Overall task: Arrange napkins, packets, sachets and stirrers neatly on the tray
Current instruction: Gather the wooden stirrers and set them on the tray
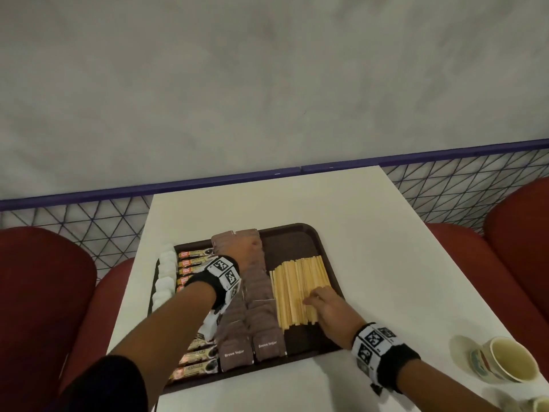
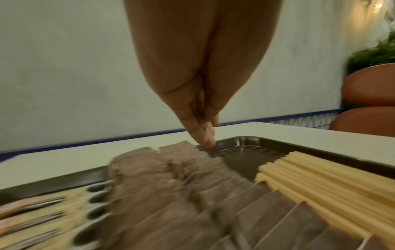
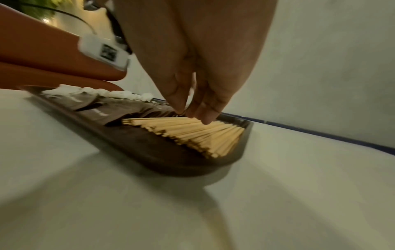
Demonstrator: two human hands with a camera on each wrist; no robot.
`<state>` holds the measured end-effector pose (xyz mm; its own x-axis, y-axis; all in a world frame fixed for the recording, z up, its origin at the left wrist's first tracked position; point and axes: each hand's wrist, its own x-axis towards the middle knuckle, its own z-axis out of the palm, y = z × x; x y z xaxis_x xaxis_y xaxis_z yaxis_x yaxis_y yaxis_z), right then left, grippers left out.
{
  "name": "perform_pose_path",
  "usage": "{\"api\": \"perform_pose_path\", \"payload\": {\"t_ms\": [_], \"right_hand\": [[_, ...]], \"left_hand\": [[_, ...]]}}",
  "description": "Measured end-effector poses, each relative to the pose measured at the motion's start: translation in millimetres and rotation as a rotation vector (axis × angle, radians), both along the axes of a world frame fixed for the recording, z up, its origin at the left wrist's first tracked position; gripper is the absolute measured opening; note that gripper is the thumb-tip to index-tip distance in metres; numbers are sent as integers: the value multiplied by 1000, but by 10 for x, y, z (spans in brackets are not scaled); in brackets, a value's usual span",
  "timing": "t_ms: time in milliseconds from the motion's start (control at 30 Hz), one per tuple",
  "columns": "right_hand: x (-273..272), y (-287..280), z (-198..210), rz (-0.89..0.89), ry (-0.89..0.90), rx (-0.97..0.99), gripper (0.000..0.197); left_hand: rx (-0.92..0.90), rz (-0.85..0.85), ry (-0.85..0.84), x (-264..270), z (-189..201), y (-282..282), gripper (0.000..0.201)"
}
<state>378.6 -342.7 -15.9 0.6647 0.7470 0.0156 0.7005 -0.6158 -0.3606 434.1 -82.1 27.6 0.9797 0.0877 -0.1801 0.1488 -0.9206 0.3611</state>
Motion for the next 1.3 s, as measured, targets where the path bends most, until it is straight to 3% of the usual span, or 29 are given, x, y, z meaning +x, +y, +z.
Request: {"api": "perform_pose_path", "payload": {"t_ms": [233, 467, 600, 667, 800, 900, 933, 1000, 1033, 1100, 1133, 1233, 1300], "right_hand": [[266, 47, 161, -288, 120, -251, 57], [288, 219, 220, -574, 292, -267, 57], [239, 205, 267, -638, 370, -154, 62], [211, 176, 269, -650, 386, -146, 62], [150, 72, 197, -739, 501, -250, 59], [97, 25, 229, -834, 601, -216, 49], [74, 67, 276, -758, 591, -316, 45], [59, 72, 250, -363, 427, -765, 40], [66, 86, 221, -343, 414, -797, 39], [184, 150, 155, -694, 632, -349, 44], [228, 151, 120, -745, 617, -212, 49], [328, 298, 70, -758, 596, -85, 61], [439, 434, -7, -784, 519, 1, 56]], "left_hand": [[20, 248, 65, -943, 76, 983, 33], [60, 334, 254, -1914, -77, 1428, 38], [73, 399, 421, -2304, -227, 1478, 30], [5, 419, 466, -2413, -290, 1461, 25], [-175, 408, 407, -2471, -372, 1373, 19], [-299, 446, 387, -2495, -416, 1372, 13], [-352, 465, 378, -2502, -436, 1395, 11], [-435, 512, 352, -2507, -463, 1442, 11], [-455, 537, 337, -2504, -470, 1466, 12], [-488, 596, 273, -2471, -516, 1547, 13], [-501, 632, 221, -2448, -548, 1604, 16], [-545, 746, 75, -2323, -605, 1734, 35], [-555, 770, 12, -2179, -586, 1730, 43]]}}
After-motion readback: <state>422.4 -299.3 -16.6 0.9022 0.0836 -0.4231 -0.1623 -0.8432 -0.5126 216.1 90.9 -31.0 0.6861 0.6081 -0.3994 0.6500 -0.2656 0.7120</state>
